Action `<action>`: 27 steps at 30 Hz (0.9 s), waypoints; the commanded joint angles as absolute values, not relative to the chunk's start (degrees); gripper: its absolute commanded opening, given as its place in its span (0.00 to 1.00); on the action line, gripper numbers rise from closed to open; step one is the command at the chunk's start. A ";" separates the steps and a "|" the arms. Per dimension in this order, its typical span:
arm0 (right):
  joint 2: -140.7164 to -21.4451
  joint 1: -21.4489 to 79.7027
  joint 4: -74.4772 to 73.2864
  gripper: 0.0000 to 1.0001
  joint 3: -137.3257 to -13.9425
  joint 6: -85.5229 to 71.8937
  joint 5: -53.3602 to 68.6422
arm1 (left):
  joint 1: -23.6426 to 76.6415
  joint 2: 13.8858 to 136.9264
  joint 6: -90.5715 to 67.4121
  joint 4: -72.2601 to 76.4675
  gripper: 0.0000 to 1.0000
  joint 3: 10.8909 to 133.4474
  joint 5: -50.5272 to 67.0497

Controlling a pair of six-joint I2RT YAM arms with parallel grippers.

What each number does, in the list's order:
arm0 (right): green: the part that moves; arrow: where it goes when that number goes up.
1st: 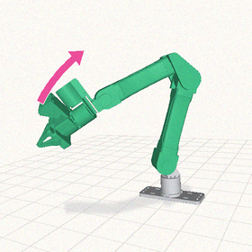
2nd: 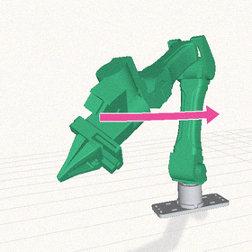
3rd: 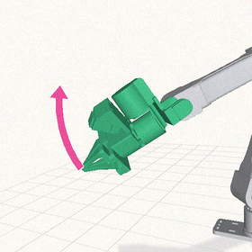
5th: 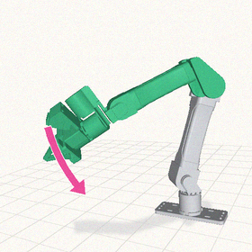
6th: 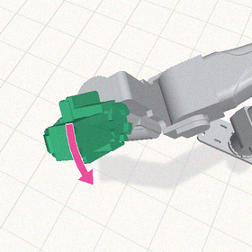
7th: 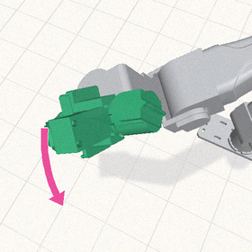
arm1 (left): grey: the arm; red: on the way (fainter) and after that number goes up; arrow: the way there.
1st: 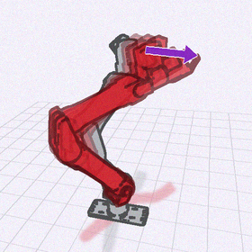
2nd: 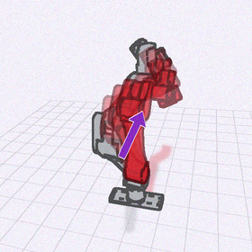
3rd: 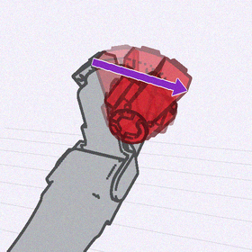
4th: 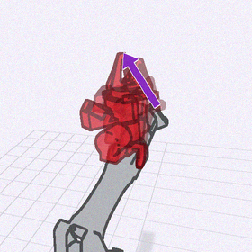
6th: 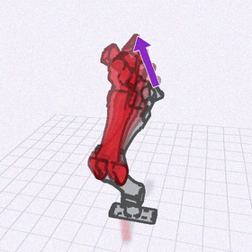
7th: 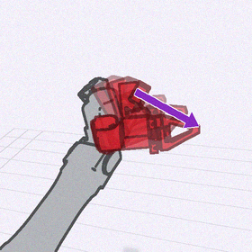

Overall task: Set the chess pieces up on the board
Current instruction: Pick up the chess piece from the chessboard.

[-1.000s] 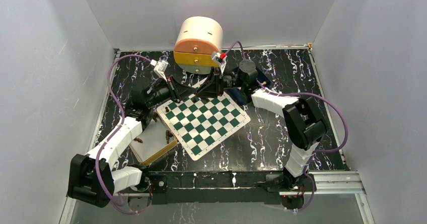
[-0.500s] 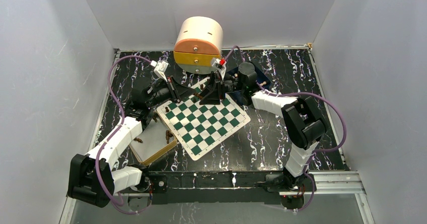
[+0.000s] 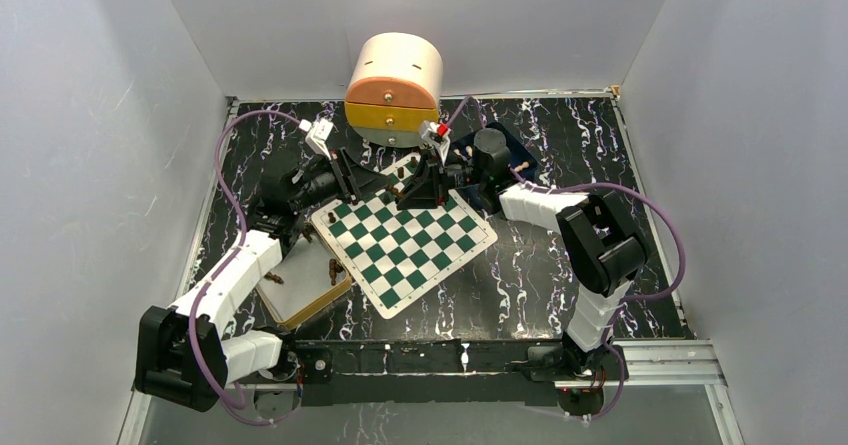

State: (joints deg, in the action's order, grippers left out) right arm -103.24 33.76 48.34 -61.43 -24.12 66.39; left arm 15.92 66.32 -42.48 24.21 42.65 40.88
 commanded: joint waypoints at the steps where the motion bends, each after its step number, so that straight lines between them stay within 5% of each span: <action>1: -102.68 33.58 61.14 0.08 -60.30 -32.31 67.53 | 15.91 64.68 -43.73 21.28 0.43 45.94 41.69; 11: -103.67 33.48 67.86 0.07 -60.63 -39.74 67.68 | 15.92 66.69 -38.84 1.05 0.44 54.34 39.73; 27: -104.35 33.49 67.03 0.07 -60.72 -39.70 67.07 | 15.92 68.91 -40.72 2.30 0.42 55.97 44.83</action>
State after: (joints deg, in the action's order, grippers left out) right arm -104.64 33.76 63.16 -60.10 -39.31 67.66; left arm 15.90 69.04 -40.56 2.55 53.65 41.65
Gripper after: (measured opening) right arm 0.284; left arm 0.426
